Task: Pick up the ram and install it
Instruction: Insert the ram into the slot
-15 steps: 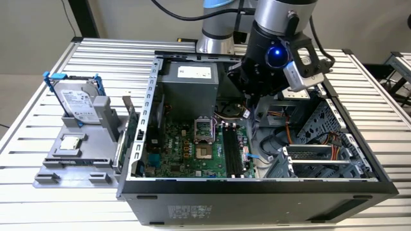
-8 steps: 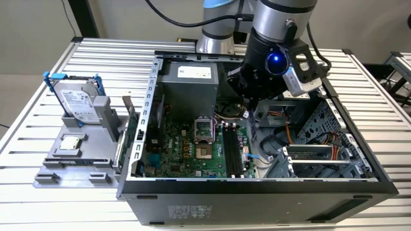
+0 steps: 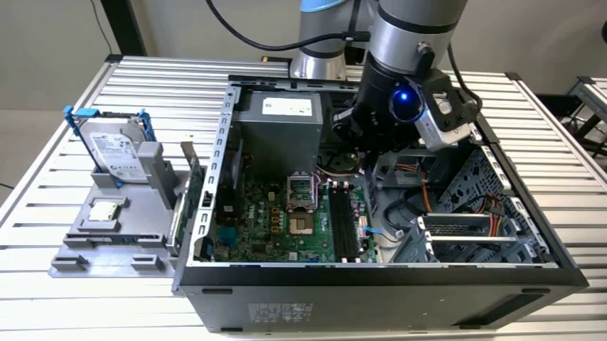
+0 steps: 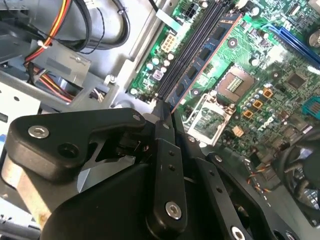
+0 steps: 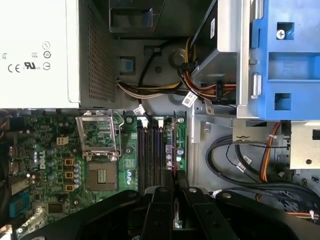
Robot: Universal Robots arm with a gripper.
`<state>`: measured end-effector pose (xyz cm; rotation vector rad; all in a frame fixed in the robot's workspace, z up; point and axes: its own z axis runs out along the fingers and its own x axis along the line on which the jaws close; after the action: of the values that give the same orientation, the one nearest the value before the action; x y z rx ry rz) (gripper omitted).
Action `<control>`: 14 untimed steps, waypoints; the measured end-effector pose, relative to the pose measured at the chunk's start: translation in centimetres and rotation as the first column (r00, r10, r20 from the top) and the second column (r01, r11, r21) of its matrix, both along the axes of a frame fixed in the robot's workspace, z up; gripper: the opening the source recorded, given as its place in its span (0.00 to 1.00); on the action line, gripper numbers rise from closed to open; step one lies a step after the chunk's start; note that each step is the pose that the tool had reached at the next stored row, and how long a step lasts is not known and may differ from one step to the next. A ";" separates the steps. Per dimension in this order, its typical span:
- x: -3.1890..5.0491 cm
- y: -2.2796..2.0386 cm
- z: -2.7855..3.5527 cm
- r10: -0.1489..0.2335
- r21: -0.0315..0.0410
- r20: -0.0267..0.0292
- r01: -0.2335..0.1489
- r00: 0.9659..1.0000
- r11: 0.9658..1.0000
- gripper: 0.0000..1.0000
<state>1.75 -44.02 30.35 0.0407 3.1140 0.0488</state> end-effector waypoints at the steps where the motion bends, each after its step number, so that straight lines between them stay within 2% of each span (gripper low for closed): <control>1: -0.06 -0.02 -0.18 0.000 0.000 0.000 0.000 1.000 1.000 0.00; 14: -0.25 -0.06 -2.55 -0.016 0.000 0.000 0.016 1.000 1.000 0.00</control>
<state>1.50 -44.08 27.79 0.0663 3.1133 0.0486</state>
